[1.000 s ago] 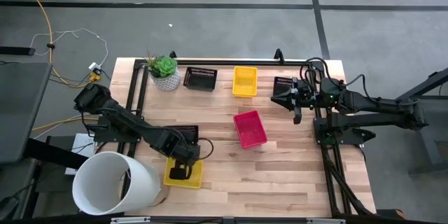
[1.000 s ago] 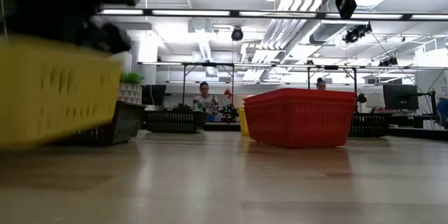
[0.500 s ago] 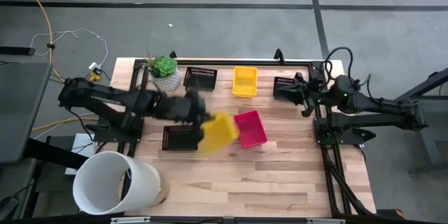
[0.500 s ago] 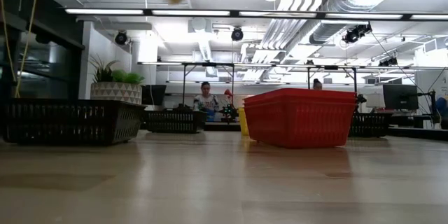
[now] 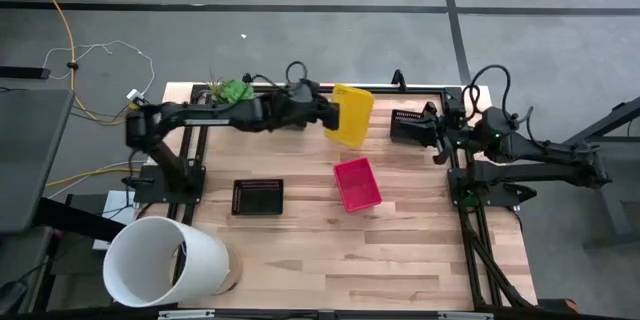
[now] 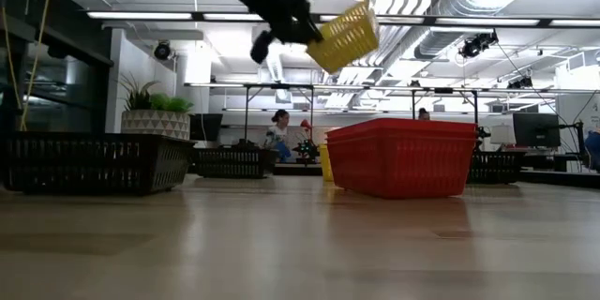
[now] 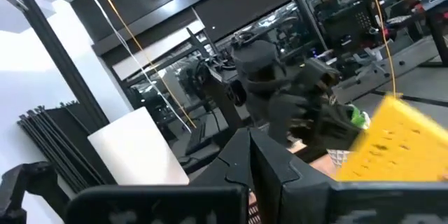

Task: Stack baskets by color
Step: Stack the yellow bin on the yellow bin

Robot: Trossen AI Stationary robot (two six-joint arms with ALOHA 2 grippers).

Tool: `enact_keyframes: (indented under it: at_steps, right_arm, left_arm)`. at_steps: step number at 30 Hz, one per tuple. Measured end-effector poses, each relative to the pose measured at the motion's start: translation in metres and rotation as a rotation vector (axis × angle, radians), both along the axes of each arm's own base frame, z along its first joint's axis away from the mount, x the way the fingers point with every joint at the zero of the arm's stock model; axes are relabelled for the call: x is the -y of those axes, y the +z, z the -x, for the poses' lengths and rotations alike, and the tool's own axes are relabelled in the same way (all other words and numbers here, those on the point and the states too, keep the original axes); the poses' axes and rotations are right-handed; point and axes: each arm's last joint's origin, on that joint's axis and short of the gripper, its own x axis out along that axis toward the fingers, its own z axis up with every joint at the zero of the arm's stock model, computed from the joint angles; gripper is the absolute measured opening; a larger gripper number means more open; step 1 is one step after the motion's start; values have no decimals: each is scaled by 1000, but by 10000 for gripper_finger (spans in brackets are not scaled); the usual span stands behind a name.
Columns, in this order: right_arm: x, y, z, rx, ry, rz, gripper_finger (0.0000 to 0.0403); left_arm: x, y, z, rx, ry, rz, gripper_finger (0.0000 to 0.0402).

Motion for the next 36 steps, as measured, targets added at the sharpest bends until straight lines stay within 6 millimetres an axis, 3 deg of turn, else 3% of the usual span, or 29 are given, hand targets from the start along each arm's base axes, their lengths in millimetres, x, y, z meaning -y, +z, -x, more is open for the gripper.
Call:
enact_keyframes:
  at_steps: [4, 9, 20, 29, 36]
  right_arm:
    - [0, 0, 0, -4, -15, 7, 0]
    - [2, 0, 0, -4, -55, 6, 0]
    - [2, -1, 0, -11, -63, 4, 0]
    - [2, -2, 0, -21, -63, 2, 0]
    - [2, -2, 0, -26, -67, 1, 0]
  left_arm:
    - [-17, -9, -17, -43, 114, 11, 0]
    - [-34, -35, -30, -98, 199, 97, 0]
    - [-58, -79, -27, -206, 281, 228, 0]
    - [-61, -77, -32, -175, 256, 167, 0]
    - [-63, -87, -28, -282, 223, 166, 0]
